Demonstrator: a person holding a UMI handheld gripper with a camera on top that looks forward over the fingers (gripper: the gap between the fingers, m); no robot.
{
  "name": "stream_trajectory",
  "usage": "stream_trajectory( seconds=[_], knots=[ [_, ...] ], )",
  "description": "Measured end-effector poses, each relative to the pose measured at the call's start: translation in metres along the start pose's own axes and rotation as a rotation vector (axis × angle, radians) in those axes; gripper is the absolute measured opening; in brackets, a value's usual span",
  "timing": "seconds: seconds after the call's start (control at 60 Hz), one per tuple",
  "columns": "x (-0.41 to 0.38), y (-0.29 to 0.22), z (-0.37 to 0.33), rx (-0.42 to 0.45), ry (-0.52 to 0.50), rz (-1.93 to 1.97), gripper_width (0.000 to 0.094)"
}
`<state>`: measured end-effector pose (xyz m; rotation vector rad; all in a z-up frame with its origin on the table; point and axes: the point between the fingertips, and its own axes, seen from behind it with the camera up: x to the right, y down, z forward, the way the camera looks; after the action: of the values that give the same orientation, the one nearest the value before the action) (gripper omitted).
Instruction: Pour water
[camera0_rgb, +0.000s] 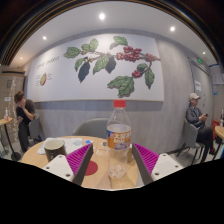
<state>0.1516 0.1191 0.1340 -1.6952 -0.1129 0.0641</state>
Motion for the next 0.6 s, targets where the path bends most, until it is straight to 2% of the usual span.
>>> stream_trajectory(
  seconds=[0.233,0.267,0.283,0.3,0.317,0.35,0.417,0.467,0.6],
  knots=[
    [0.023,-0.017,0.065,0.043,0.027,0.065,0.0834],
    [0.011,-0.013,0.081,0.058,0.016,0.067,0.0792],
    [0.010,-0.014,0.083,0.062,0.006,0.068,0.0740],
    [0.008,-0.014,0.085,0.065,0.000,0.067,0.0654],
    [0.007,-0.013,0.087,0.064,-0.003,0.065,0.0515],
    [0.008,-0.014,0.086,0.076,0.003,0.048,0.0507],
    [0.011,-0.024,0.077,0.105,0.021,0.016,0.0408],
    [0.006,-0.014,0.091,0.123,0.033,0.003,0.0339],
    [0.002,-0.014,0.095,0.124,0.041,-0.043,0.0310]
  ],
)
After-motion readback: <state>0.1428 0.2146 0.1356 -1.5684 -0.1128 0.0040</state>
